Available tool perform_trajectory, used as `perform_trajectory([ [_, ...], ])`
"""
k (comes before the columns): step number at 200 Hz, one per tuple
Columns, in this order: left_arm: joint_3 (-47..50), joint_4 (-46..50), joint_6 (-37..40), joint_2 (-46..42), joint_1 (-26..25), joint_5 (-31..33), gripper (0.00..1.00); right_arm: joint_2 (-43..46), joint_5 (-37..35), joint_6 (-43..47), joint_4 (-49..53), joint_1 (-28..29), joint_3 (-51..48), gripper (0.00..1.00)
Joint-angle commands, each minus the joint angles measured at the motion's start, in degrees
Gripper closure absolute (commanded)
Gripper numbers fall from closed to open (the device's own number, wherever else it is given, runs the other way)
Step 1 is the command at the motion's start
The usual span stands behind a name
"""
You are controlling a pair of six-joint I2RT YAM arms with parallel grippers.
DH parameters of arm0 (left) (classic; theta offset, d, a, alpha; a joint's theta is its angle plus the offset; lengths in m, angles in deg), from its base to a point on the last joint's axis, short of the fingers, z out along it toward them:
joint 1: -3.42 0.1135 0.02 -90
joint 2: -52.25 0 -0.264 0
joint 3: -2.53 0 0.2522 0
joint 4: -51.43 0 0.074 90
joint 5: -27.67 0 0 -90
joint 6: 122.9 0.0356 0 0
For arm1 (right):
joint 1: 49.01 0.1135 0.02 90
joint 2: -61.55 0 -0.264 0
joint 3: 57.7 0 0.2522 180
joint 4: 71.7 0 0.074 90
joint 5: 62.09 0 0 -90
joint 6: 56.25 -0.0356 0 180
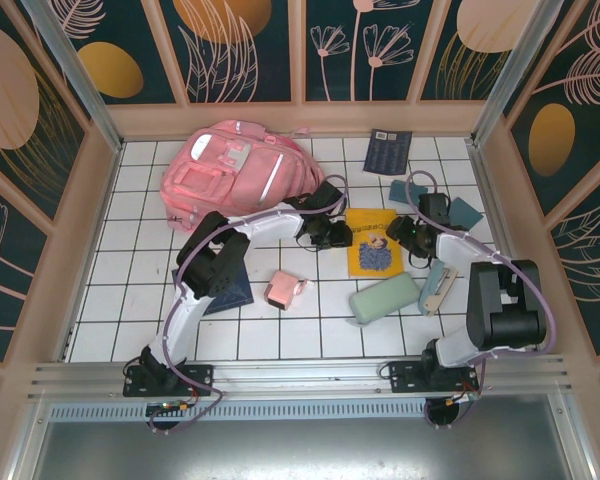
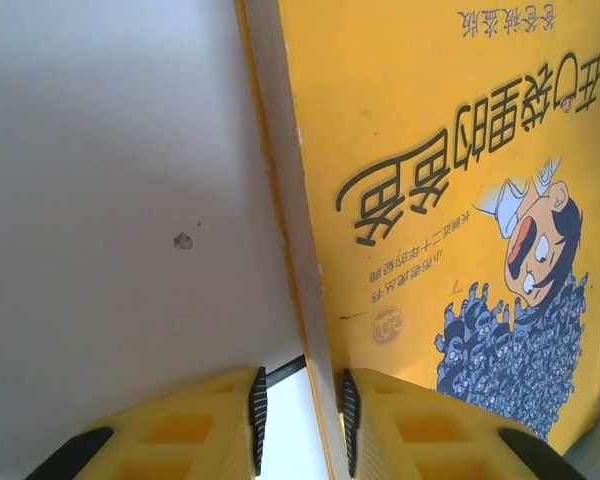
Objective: Pack the student bag
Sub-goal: Adjust the book at the center of the table.
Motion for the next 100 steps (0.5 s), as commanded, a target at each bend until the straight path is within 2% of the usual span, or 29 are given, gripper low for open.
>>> perform_trajectory([
  [1, -0.6, 2.94, 1.38, 1.22, -0.05, 1.73, 0.71, -2.77, 1.09, 1.23, 0.86, -0.52, -1.1, 0.44],
  [67, 0.34, 2.58, 2.24, -1.3, -0.03, 2.74, 0.65, -4.89, 4.25, -1.39, -1.88, 6.48, -1.14, 0.46],
  [100, -0.16, 4.52, 3.31, 0.05, -0.05, 3.78, 0.65, -4.4, 5.48, -2.36, -1.83, 7.56, -0.2, 0.46],
])
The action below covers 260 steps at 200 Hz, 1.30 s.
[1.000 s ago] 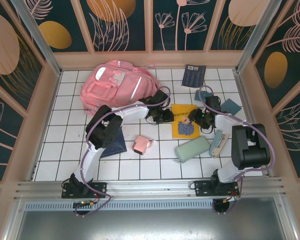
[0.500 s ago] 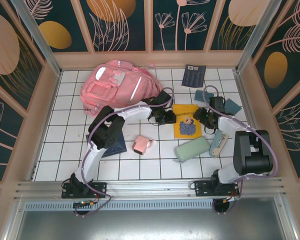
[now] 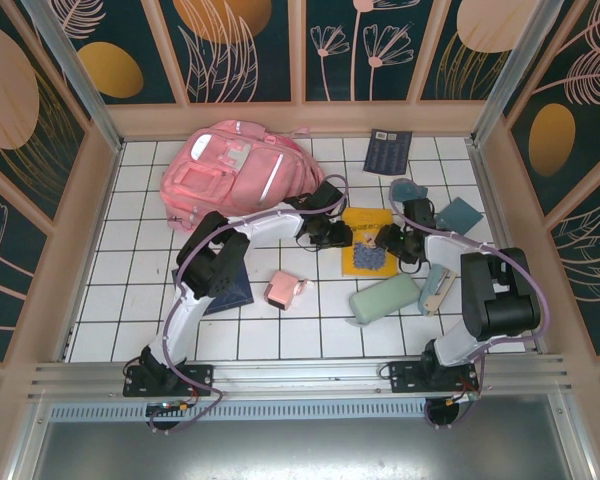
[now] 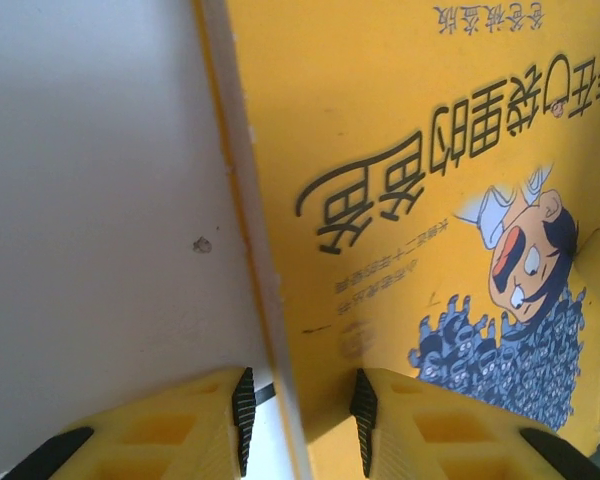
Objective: Pack the student bag
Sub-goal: Adjust the book at the center of the table, then pick up the book from the center of the table.
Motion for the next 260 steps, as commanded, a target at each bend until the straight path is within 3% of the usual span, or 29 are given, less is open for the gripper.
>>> perform_trajectory([
  [1, -0.13, 3.89, 1.92, 0.1, -0.01, 2.21, 0.65, -0.71, 5.11, -1.75, 0.53, 1.87, 1.16, 0.46],
  [36, -0.47, 5.25, 2.73, 1.53, -0.04, 3.44, 0.71, -0.85, 6.92, 0.11, -0.34, 1.7, 0.86, 0.46],
  [67, -0.38, 5.6, 3.34, 2.66, -0.02, 3.62, 0.8, -2.96, 18.81, 1.18, -6.09, -0.51, -0.89, 0.48],
  [91, 1.07, 4.06, 3.91, 2.23, 0.08, 2.68, 0.8, -0.18, 27.65, -1.57, -13.11, -1.55, -3.97, 0.51],
  [134, 1.45, 3.91, 4.67, 2.66, 0.54, 1.81, 0.81, 6.18, 36.72, -4.25, -18.82, -3.23, -6.2, 0.54],
  [239, 3.01, 2.44, 4.68, 1.43, 0.87, 0.04, 0.81, 2.24, 30.03, -2.08, -15.61, -1.47, -2.6, 0.53],
  [250, 3.07, 2.67, 4.92, 1.34, 0.9, 0.35, 0.81, 2.3, 28.18, -1.84, -14.72, -1.62, -2.24, 0.62],
  [260, 3.11, 2.89, 5.09, 1.1, 0.83, 0.65, 0.81, 2.22, 26.62, -1.39, -13.5, -1.78, -1.78, 0.79],
])
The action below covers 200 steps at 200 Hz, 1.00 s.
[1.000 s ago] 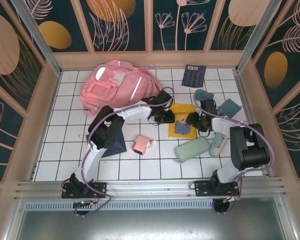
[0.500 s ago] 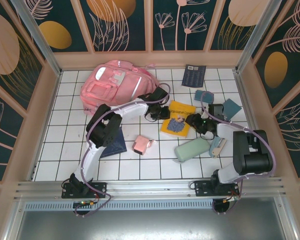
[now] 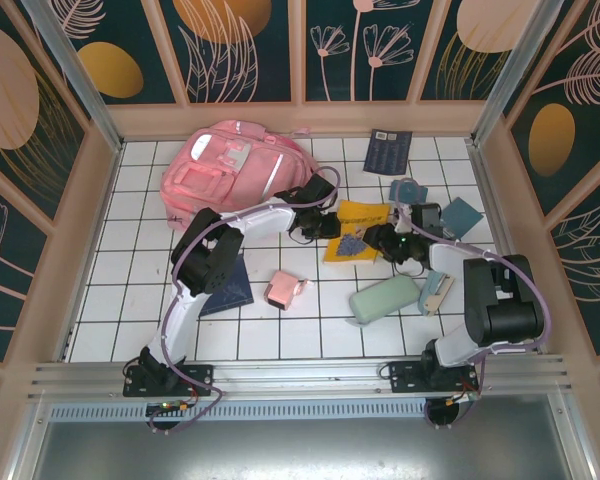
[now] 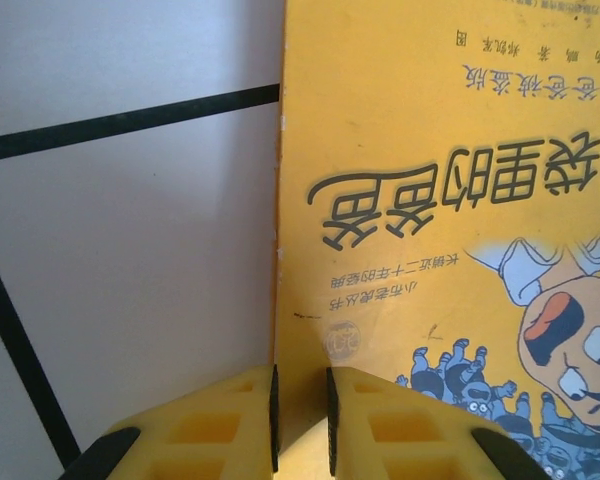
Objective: Pack the student bag
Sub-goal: Pick up the book from the center of the table.
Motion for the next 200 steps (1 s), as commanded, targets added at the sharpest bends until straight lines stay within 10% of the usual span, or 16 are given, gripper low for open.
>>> perform_trajectory([
  [1, 2.42, 4.03, 1.43, 1.75, -1.97, -1.86, 0.81, -0.1, -1.37, 1.65, -1.5, 0.75, 3.18, 0.81],
  [11, 2.17, 4.53, 1.66, 1.36, -1.9, -1.35, 0.79, -0.21, -1.94, 1.94, -0.41, 0.43, 3.66, 1.0],
  [123, -6.01, 9.39, 10.58, -13.15, 4.95, 15.41, 0.62, 6.81, -1.57, 0.98, 0.81, 0.21, 4.84, 1.0],
  [200, -15.21, 17.17, 26.31, -2.08, 7.33, 38.39, 0.6, 9.35, -0.37, 0.11, 1.5, 1.32, 7.57, 1.0],
])
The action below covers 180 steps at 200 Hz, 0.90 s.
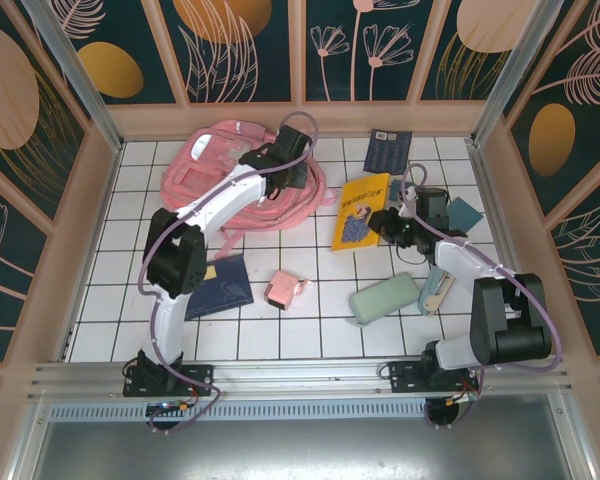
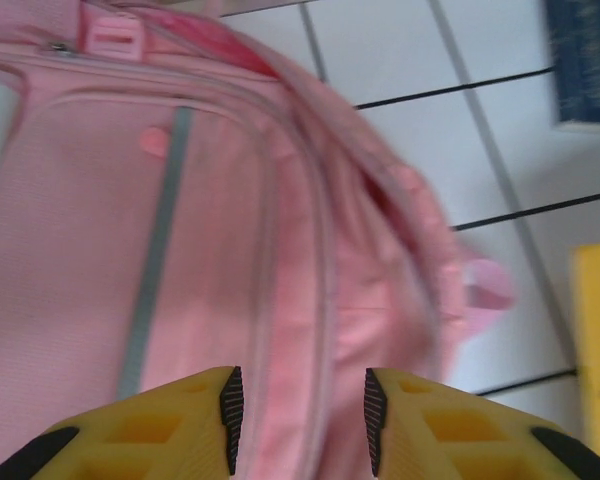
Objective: Pack the student bag
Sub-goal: Pick up the book from the center of the table, then open the student bag at the top-center of the table.
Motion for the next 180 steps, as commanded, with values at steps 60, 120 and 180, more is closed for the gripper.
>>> perform_trajectory([
  [60, -6.52, 6.47, 10.09, 12.12, 0.76, 7.61, 0.56, 3.27, 1.58, -1.19, -1.84, 1.77, 2.92, 1.0],
  [120, -7.23, 6.16, 9.04, 10.79, 1.92, 9.31, 1.0, 4.44, 2.46, -4.63, -6.16, 3.5, 3.76, 1.0],
  [180, -10.88, 6.62, 7.16, 2.41, 3.16, 9.38, 1.0, 3.23, 2.37, -9.37, -13.41, 3.91, 5.93, 1.0],
])
